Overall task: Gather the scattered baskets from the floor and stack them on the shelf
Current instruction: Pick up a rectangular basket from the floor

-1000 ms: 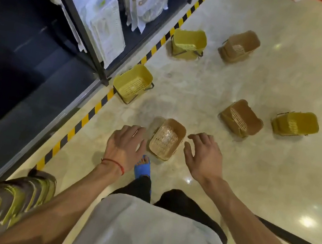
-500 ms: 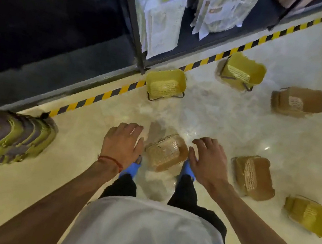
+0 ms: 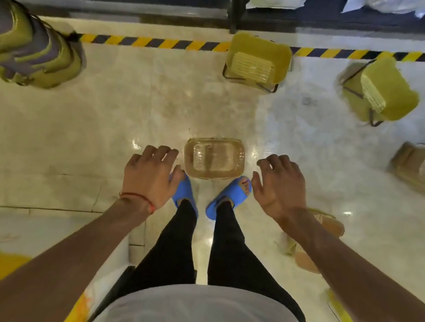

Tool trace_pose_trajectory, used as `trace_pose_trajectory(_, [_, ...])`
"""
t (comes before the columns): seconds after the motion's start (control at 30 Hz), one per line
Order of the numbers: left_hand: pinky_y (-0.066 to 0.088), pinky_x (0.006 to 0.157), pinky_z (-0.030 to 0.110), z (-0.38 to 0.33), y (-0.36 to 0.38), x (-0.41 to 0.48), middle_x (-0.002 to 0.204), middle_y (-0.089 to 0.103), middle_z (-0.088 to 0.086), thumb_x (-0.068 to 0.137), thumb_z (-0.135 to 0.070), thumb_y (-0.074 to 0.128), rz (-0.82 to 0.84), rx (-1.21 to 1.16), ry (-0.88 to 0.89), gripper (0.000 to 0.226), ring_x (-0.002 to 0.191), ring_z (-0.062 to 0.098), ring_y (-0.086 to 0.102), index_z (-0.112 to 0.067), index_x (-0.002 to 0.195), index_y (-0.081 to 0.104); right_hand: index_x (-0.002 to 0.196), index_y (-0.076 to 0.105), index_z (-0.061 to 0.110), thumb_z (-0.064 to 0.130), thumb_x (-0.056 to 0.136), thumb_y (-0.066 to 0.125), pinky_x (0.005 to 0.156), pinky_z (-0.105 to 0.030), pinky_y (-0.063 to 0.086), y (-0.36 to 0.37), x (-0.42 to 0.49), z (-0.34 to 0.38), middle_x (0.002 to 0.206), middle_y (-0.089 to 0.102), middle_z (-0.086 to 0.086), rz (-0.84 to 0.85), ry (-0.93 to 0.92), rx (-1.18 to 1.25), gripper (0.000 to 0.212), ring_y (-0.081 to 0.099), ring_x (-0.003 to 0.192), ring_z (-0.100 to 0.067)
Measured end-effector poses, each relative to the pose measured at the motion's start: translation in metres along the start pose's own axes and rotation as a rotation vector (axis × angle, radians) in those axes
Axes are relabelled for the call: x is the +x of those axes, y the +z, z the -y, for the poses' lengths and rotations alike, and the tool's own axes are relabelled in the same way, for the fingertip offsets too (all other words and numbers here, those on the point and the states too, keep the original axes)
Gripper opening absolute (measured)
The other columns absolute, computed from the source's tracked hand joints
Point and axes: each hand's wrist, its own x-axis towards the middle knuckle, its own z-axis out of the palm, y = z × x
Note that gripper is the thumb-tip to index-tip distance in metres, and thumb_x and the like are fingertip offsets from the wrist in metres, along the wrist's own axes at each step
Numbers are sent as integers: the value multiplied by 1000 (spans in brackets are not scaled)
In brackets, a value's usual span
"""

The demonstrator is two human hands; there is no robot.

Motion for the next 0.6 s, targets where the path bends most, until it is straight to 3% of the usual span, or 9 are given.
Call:
trace_pose_trajectory(0.13, [47,67,38,10,65,9,104,67,5,91,-42,36,49,-51,-37,47,91,30,61,-15,114,66,103,71,8,35,97,43,76,-41,49,54,16,0,99,68,-9,16,32,52,39,60,92,-32])
trace_pose_trajectory(0.23, [48,69,40,16,129,23,108,68,5,91,-43,37,88,-104,-80,48,95,31,61,-16,119,65,106,71,8,32,97,53,78,-42,49,113,31,-1,102,69,-9,41,87,112,32,60,96,-33])
trace_pose_trajectory(0.33, [48,72,42,19,198,38,113,67,8,93,-35,51,89,-180,-155,40,100,32,60,-15,126,61,111,70,10,32,96,57,81,-42,47,184,49,-5,105,68,-8,91,161,151,29,59,100,-32])
trace_pose_trajectory(0.47, [45,87,44,17,282,56,131,57,2,96,-38,51,219,-348,-381,46,119,27,53,-22,140,50,127,60,12,34,101,48,87,-42,46,266,74,-9,122,63,-9,226,247,211,36,53,115,-31])
trace_pose_trajectory(0.6, [43,96,40,28,364,76,135,55,3,95,-39,54,271,-692,-652,51,120,27,55,-18,141,47,144,43,12,35,105,44,92,-45,47,335,97,-15,140,50,-10,323,359,367,45,47,127,-30])
